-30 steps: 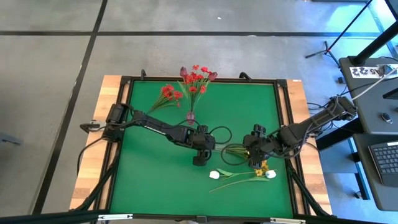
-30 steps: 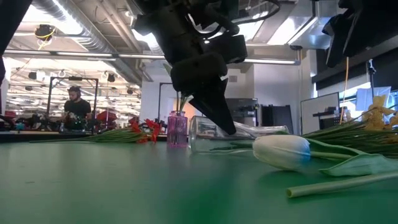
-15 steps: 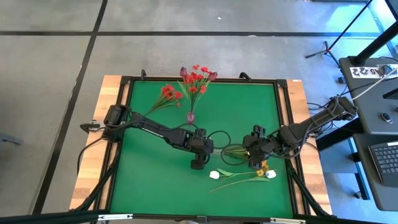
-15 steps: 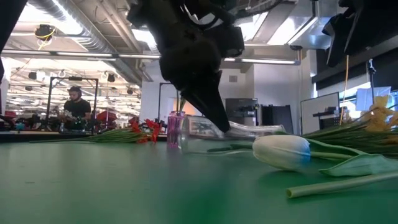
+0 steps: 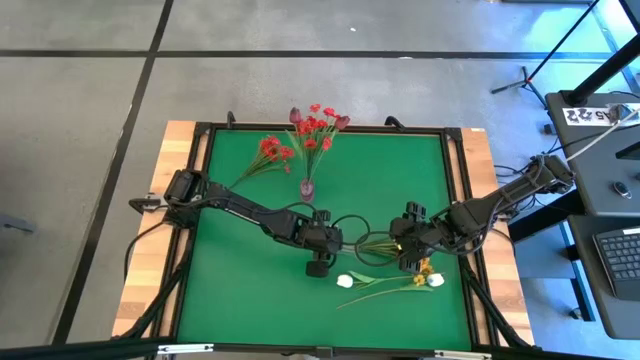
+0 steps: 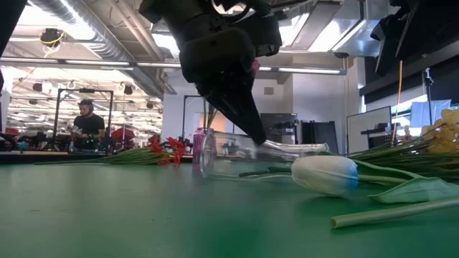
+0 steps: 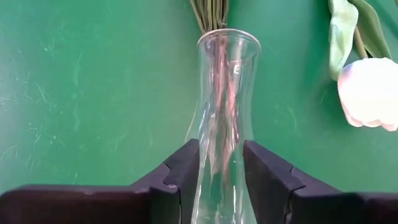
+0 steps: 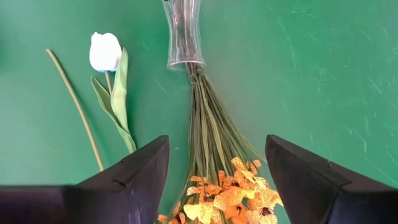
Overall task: Sort flowers into vase by color
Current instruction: Adjust the transparent vase
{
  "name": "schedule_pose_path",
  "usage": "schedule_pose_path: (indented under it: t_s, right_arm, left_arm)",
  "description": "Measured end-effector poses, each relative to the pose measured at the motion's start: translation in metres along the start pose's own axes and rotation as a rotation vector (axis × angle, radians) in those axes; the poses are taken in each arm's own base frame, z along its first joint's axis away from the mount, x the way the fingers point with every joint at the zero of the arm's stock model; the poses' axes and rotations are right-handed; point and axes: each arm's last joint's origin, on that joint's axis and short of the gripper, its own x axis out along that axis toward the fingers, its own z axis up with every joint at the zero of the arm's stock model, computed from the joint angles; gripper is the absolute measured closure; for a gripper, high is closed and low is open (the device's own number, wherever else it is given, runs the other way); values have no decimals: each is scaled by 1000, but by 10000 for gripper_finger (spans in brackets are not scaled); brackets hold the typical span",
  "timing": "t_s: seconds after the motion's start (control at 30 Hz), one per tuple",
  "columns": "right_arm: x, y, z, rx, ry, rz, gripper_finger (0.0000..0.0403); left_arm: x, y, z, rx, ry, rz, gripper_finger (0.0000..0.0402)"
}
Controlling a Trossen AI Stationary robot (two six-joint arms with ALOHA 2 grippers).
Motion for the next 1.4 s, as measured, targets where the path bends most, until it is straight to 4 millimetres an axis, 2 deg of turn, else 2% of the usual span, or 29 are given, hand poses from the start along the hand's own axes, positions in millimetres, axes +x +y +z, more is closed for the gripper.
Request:
schedule_pose_path:
  t_s: [0.13, 0.27, 0.43, 0.6, 0.8, 1.0, 1.1, 1.27, 1.4]
  right_arm:
    - [0, 0, 0, 0, 0, 0, 139]
    - [0, 0, 0, -1, 0, 0, 139]
    - [-1, 0, 0, -3, -2, 1, 139]
    - [-1, 0, 0, -2, -5, 4, 139]
    - [-1, 0, 0, -1, -8, 5, 139]
    - [-1, 0, 1, -1, -14, -3, 139]
    - [-1, 0, 1, 1, -16, -2, 139]
    - [-1, 1, 2, 9, -29, 5, 139]
    - [-1, 1, 2, 10, -34, 7, 139]
  left_arm:
    - [-5, 0, 2, -11, -11, -6, 273]
    - [-22, -8, 4, 37, -17, 35, 240]
    - [-35, -17, 21, 116, -82, 55, 197]
    - [-33, -12, 25, 124, -87, 83, 164]
    - [-34, -11, 28, 113, -106, 53, 154]
    - [-36, -23, 35, 124, -189, -50, 154]
    - [-24, -26, 32, 132, -169, -55, 154]
    - [14, -16, 16, 120, -38, 8, 154]
    - [28, -9, 12, 79, 8, 22, 154]
